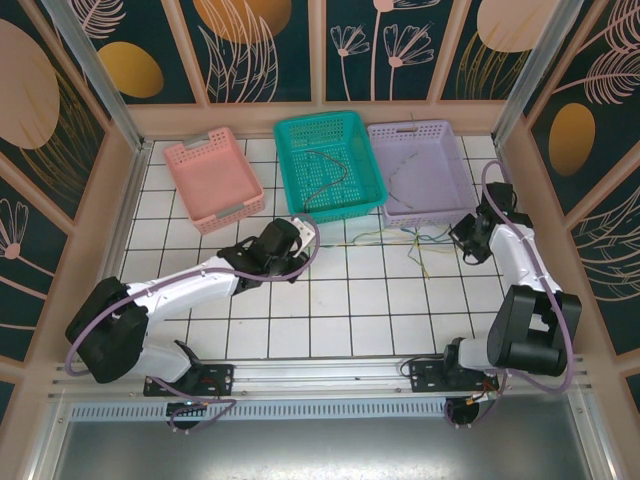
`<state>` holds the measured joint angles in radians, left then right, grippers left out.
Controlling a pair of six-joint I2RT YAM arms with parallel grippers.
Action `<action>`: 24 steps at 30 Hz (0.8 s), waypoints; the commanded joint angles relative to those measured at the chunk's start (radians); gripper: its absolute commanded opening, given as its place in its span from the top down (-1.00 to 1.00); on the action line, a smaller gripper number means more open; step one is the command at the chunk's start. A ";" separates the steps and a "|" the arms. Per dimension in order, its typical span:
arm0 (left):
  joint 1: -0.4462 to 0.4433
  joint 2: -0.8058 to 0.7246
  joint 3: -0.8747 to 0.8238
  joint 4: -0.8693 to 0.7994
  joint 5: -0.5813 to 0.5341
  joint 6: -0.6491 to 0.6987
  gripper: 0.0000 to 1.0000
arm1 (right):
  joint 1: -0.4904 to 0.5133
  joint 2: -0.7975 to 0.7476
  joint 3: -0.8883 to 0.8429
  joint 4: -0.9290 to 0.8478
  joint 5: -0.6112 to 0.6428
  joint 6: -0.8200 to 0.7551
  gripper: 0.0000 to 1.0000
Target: Untangle the cables
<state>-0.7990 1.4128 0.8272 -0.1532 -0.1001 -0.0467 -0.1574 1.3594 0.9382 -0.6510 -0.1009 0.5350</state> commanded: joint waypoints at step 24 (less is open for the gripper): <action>0.018 0.191 0.323 0.051 0.466 -0.135 1.00 | 0.255 -0.260 -0.124 0.316 -0.312 0.102 -0.04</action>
<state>-0.7856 1.5803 1.1019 -0.1089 0.3191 -0.1665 0.0654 1.1332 0.8471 -0.4259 -0.3801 0.6773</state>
